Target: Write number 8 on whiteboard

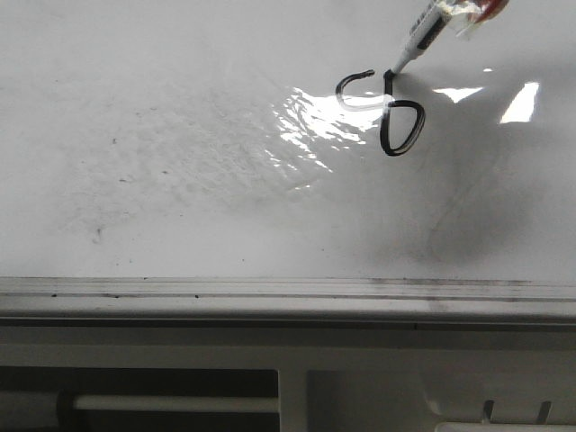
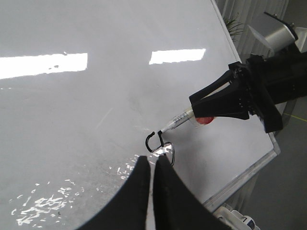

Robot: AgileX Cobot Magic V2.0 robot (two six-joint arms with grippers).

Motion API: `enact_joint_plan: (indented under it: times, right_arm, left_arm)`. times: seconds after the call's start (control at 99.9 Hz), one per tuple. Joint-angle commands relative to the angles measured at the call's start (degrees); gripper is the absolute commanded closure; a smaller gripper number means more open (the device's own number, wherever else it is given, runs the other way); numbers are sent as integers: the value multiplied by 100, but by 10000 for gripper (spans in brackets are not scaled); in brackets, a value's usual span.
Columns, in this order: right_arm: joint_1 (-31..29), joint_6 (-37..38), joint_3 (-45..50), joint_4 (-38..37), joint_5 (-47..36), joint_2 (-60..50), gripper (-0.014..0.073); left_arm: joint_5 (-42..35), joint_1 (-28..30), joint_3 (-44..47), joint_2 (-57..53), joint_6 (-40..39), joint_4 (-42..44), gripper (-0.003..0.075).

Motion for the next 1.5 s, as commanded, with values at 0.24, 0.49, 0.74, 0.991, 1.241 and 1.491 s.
enact_joint_plan:
  times: [0.24, 0.49, 0.74, 0.991, 1.241, 1.491]
  right_arm:
    - [112, -83, -168, -202, -685, 103, 636]
    - [184, -83, -552, -202, -55, -71, 636]
    - [599, -110, -952, -109, 1237, -855, 641]
    - [1486, -1266, -974, 853, 2731, -699, 664]
    - [2247, -1517, -974, 1194, 2676, -412, 664]
    - [2886, -1517, -974, 1217, 2217, -269, 664]
  left_arm:
    - [43, -37, -136, 14, -44, 35, 741]
    - [57, -37, -128, 14, -44, 35, 741]
    - [517, -37, -140, 269, -35, 206, 580]
    - [1806, -37, -719, 1850, -35, 779, 302]
    - [2815, -37, -1586, 3124, 552, 973, 323]
    - [3020, -37, -1871, 3531, 738, 861, 338]
